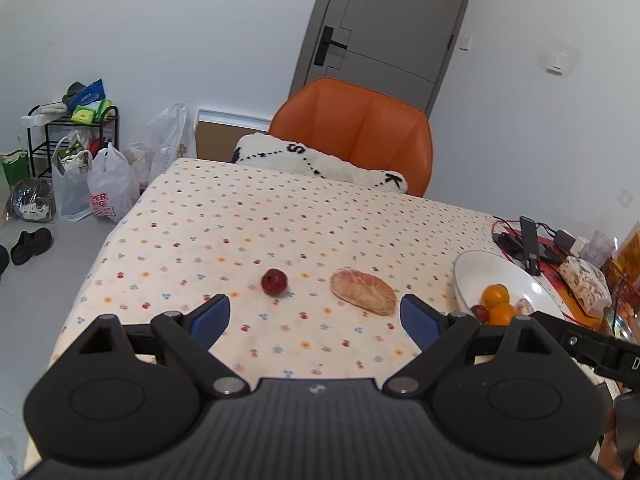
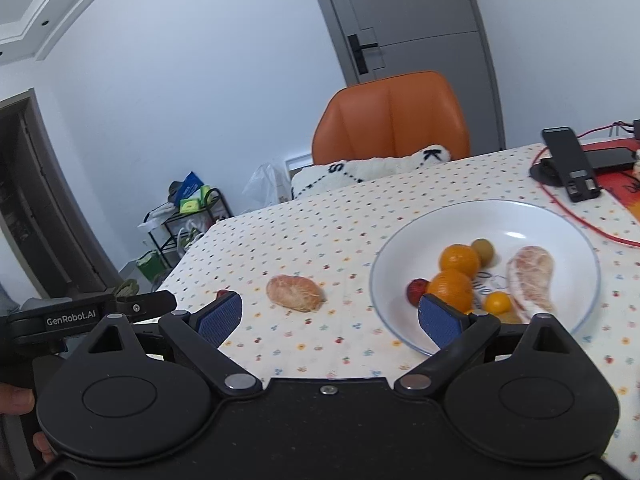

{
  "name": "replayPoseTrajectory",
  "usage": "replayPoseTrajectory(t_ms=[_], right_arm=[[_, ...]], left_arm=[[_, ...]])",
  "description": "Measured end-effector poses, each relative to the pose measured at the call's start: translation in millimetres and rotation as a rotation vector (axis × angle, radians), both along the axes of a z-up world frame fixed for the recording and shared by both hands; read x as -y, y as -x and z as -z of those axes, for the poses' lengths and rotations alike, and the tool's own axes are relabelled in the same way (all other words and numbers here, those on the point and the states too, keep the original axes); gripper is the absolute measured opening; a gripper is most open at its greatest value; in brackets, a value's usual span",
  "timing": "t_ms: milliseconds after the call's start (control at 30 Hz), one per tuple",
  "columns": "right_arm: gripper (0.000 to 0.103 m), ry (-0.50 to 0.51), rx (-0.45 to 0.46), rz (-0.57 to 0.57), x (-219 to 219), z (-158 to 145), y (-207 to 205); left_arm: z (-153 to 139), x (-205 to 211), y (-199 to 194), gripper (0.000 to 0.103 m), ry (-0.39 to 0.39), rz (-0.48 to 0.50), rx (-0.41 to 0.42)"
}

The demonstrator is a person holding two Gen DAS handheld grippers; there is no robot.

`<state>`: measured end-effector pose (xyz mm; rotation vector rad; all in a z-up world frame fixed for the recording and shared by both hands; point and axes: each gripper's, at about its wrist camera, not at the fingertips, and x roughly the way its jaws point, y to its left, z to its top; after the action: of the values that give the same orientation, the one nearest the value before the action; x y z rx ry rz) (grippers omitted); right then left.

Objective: Organize fruits
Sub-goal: 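Move both open tools back to the last red plum and pomelo segment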

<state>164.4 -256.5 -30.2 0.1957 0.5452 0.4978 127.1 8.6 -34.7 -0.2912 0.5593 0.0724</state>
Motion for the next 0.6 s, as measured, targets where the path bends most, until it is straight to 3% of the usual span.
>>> replayPoseTrajectory(t_ms=[133, 333, 600], right_arm=[[0.093, 0.004, -0.002, -0.028, -11, 2, -5], [0.079, 0.019, -0.021, -0.067, -26, 8, -18], [0.066, 0.026, -0.061, -0.118, -44, 16, -38]], left_arm=[[3, -5, -4, 0.09, 0.005, -0.001, 0.0], [12, -11, -13, 0.086, 0.008, -0.002, -0.013], [24, -22, -31, 0.067, 0.022, -0.008, -0.048]])
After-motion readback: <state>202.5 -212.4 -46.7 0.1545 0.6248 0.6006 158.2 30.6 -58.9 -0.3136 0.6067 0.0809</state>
